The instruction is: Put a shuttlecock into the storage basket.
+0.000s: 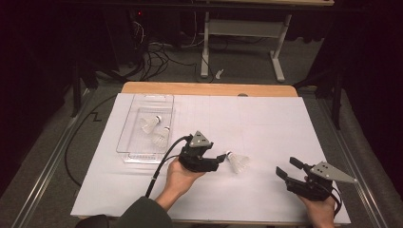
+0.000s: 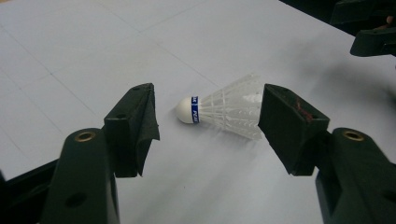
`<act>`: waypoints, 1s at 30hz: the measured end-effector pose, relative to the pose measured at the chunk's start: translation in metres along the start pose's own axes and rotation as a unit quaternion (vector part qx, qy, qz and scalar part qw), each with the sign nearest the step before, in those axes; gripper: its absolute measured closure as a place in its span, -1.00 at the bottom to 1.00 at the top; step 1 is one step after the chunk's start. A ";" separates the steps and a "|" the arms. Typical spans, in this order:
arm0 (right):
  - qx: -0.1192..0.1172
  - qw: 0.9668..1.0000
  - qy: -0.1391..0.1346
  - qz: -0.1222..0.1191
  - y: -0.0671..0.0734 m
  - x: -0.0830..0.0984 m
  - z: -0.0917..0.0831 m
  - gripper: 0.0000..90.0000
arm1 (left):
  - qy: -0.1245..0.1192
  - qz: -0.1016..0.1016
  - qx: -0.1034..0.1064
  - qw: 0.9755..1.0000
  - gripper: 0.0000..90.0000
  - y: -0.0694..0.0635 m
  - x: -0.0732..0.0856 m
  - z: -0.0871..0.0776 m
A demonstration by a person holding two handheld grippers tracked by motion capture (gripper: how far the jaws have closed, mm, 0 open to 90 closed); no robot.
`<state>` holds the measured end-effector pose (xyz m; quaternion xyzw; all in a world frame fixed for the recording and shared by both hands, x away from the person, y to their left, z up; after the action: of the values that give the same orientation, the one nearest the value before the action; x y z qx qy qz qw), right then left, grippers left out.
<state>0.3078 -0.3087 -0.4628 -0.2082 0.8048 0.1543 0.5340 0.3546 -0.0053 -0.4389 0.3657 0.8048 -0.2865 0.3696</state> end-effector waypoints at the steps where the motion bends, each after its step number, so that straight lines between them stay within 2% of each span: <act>1: 0.000 1.000 -0.001 0.000 0.000 0.000 0.000 -0.27 | 0.000 -0.001 0.001 1.000 -0.17 0.000 0.000 0.000; 12: 0.000 1.000 0.000 -0.001 0.000 0.000 0.000 -0.27 | 0.005 0.002 0.002 1.000 -0.17 -0.003 -0.002 0.002; 16: -0.001 1.000 0.000 -0.001 0.000 0.000 0.000 -0.27 | 0.014 0.005 -0.001 1.000 -0.17 -0.005 -0.003 0.005; 23: 0.000 1.000 -0.002 -0.002 0.001 0.000 -0.001 -0.27 | 0.017 0.009 0.005 1.000 -0.17 -0.008 -0.006 0.009; 30: -0.001 1.000 -0.001 -0.002 0.000 0.000 0.000 -0.27 | 0.022 0.006 0.005 1.000 -0.16 -0.011 -0.010 0.013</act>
<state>0.3073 -0.3084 -0.4624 -0.2101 0.8037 0.1542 0.5349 0.3551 -0.0248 -0.4364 0.3786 0.8092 -0.2798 0.3514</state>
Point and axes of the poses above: each handheld gripper's, and its own axes: z roughly forward along the jaws, x roughly out of its underside, y roughly to its left, the point moved 5 cm from there along z, roughly forward along the jaws, and after that the axes turned 3 degrees about x, right-handed, at the moved point
